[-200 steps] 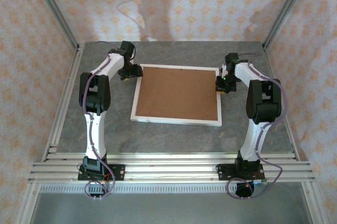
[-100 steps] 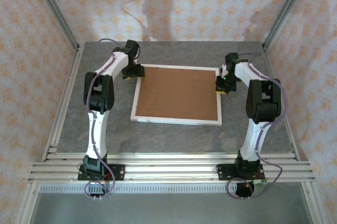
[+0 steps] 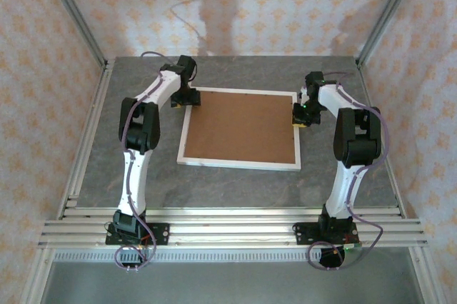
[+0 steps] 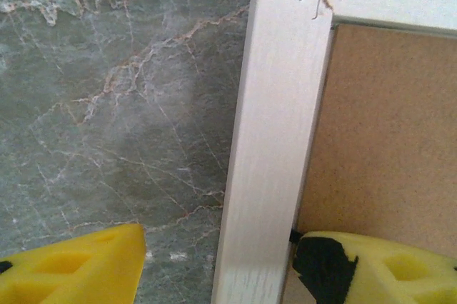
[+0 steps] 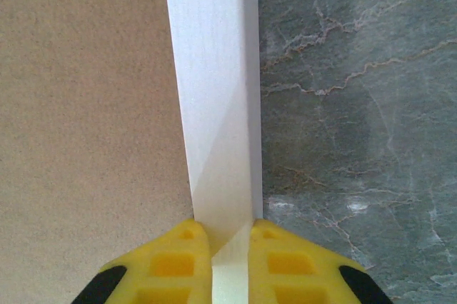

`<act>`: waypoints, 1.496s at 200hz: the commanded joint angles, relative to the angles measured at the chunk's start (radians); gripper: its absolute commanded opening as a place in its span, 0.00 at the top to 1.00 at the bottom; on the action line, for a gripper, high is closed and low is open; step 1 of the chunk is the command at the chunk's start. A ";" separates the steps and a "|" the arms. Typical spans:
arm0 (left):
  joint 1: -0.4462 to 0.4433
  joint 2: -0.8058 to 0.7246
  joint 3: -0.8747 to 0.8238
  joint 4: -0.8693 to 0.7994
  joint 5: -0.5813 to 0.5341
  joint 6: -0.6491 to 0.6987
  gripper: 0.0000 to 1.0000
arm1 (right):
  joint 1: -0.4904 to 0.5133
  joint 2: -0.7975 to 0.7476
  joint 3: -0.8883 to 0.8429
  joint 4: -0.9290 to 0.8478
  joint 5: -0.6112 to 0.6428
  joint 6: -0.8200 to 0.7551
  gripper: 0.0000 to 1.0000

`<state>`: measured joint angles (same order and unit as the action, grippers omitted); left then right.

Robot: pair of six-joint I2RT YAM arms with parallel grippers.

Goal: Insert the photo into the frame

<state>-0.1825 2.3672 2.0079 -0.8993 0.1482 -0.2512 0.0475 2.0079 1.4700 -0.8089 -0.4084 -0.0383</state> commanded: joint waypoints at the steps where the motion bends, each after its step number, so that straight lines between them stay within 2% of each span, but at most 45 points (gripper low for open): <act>1: -0.092 0.100 -0.102 0.007 0.187 -0.034 0.32 | 0.034 0.080 -0.012 0.027 -0.054 0.010 0.87; 56: -0.071 -0.038 -0.037 -0.040 0.058 -0.029 0.29 | 0.034 0.074 -0.017 0.028 -0.038 0.018 0.87; 92: -0.042 -0.231 -0.148 0.014 0.010 -0.043 0.24 | 0.034 0.072 -0.020 0.026 -0.024 0.015 0.87; 151: 0.010 -0.592 -0.582 0.164 0.046 -0.130 0.22 | 0.034 0.051 -0.035 0.045 -0.012 0.036 0.87; 208: 0.023 -0.845 -0.977 0.196 0.084 -0.184 0.24 | 0.034 0.032 -0.053 0.058 -0.008 0.053 0.86; 245: 0.023 -0.878 -1.050 0.210 0.065 -0.174 0.24 | 0.034 0.029 -0.057 0.062 -0.015 0.057 0.86; 299: 0.024 -0.764 -0.995 0.241 0.047 -0.151 0.24 | 0.034 0.020 -0.059 0.059 -0.017 0.049 0.86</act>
<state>-0.1570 1.5475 0.9726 -0.6815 0.2241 -0.4183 0.0593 1.9999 1.4490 -0.7551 -0.4366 -0.0013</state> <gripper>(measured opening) 0.764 0.142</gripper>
